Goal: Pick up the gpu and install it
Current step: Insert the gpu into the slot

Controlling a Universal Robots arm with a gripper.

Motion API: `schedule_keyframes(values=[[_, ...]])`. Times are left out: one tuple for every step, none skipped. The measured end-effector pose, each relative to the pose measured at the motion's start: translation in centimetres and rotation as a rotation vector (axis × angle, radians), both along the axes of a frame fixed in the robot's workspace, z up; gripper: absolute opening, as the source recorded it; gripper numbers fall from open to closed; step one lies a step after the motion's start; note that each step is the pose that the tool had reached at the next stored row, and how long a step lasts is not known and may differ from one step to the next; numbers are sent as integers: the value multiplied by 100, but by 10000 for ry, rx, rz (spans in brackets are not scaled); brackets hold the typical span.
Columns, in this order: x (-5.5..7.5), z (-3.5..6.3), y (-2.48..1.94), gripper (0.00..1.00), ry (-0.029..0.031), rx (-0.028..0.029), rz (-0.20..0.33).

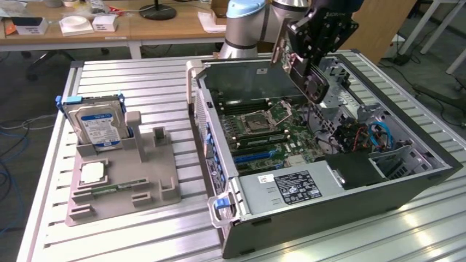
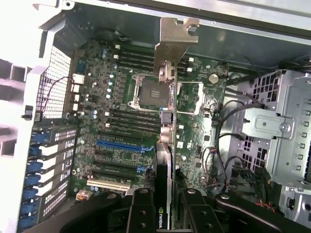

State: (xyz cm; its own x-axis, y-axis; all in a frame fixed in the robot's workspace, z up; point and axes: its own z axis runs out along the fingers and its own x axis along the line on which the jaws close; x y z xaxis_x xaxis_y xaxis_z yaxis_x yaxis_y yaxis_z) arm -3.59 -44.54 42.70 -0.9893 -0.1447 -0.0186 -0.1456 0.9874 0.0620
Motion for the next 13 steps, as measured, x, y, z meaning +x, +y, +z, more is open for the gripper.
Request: schedule_keyframes(values=[[0, 0, -1, 26, 0, 0, 59], [0, 0, -1, 26, 0, -1, 122], [0, 0, -1, 26, 0, 0, 190], [0, 0, -1, 26, 0, 0, 262], [0, 0, -2, 26, 0, 0, 337], [0, 0, -2, 26, 0, 0, 432], [0, 0, -2, 26, 0, -1, 519], [0, 0, -2, 26, 0, 0, 602], [0, 0, -2, 26, 0, -1, 678], [0, 0, -2, 26, 1, 0, 752], [0, 0, -3, 26, 0, 0, 823], [0, 0, -3, 26, 0, 1, 893], [0, 0, -3, 26, -1, 1, 962]])
